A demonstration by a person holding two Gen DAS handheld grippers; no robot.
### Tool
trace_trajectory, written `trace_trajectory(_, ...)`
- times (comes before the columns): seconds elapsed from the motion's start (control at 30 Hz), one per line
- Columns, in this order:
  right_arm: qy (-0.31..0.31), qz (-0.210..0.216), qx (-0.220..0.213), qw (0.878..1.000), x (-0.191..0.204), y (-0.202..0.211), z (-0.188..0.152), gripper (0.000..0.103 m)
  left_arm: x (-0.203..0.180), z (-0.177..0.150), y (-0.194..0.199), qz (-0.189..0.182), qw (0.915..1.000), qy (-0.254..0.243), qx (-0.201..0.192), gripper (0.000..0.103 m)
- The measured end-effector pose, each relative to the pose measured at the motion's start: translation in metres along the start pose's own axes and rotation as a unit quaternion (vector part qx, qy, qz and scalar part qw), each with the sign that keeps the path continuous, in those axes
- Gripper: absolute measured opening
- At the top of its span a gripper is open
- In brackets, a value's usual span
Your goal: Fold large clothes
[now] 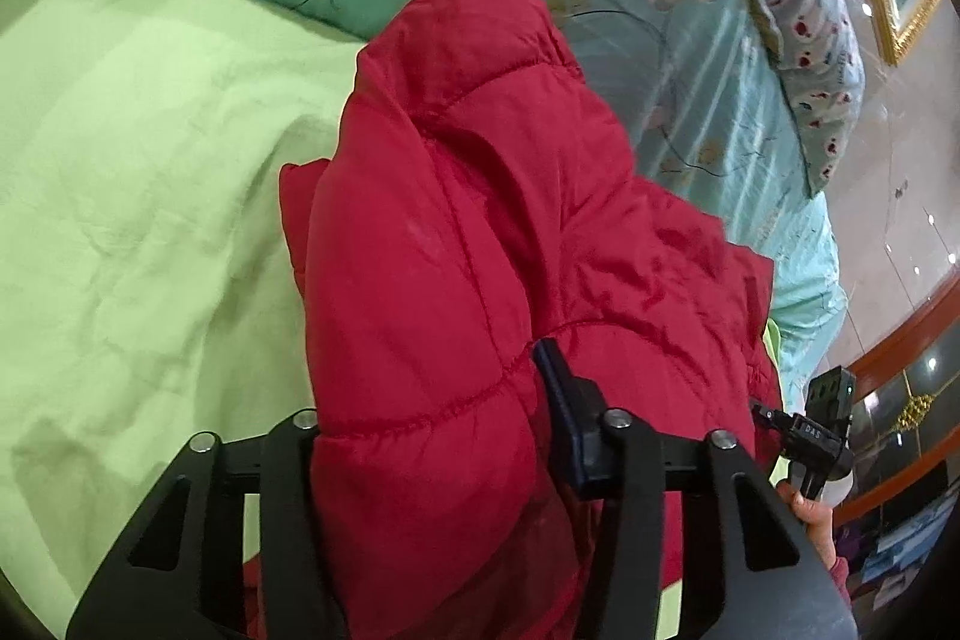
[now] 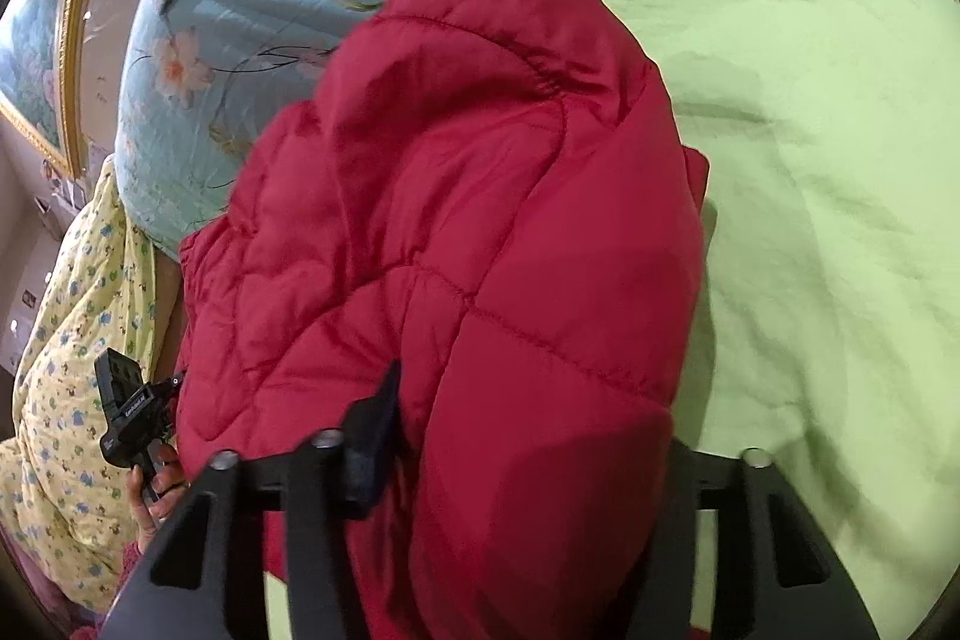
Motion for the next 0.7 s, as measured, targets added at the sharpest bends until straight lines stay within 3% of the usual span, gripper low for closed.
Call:
trace_trajectory(0.3,0.011,0.005,-0.004,1.000,0.034,0.051,-0.037,0.037,-0.022,-0.052,0.062,-0.020,0.9996,-0.020,-0.003,0.042)
trace_trajectory(0.7,-0.001,0.036,-0.003,0.999,0.062,0.102,-0.116,0.037,-0.002,-0.139,0.126,-0.035,0.9992,0.007,0.019,0.042)
Point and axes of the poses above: each gripper's, at about its wrist camera, not at the fingertips, and y roughly against the way its jaws point, x to its left, z to its top, the point moved 2 cm from there along -y, roughly the way its jaws point, and after that the axes turned 10 degrees about y, right-handed, at the moved point
